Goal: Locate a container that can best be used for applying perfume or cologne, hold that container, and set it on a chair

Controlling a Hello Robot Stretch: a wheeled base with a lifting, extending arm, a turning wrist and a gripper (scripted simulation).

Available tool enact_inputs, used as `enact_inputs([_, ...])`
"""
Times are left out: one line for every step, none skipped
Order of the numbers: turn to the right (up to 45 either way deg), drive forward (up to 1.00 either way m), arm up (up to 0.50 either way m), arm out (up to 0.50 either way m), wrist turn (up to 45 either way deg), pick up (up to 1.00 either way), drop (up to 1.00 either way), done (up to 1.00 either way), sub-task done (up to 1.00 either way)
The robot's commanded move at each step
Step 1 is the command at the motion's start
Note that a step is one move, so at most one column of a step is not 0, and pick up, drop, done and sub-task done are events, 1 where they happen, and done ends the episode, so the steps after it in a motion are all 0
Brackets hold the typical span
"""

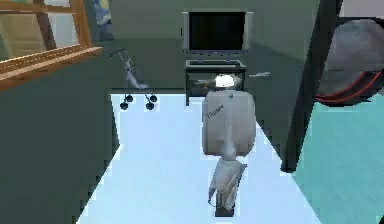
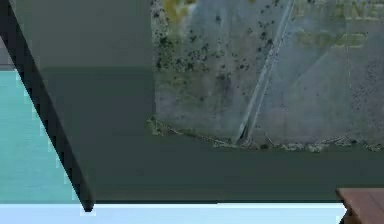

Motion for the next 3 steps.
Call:
enact_inputs([39.0, 0.00, 0.00, 0.00, 0.0, 0.00, 0.00, 0.00, 0.00])
enact_inputs([0.0, 1.00, 0.00, 0.00, 0.0, 0.00, 0.00, 0.00, 0.00])
enact_inputs([21.0, 0.00, 0.00, 0.00, 0.0, 0.00, 0.00, 0.00, 0.00])
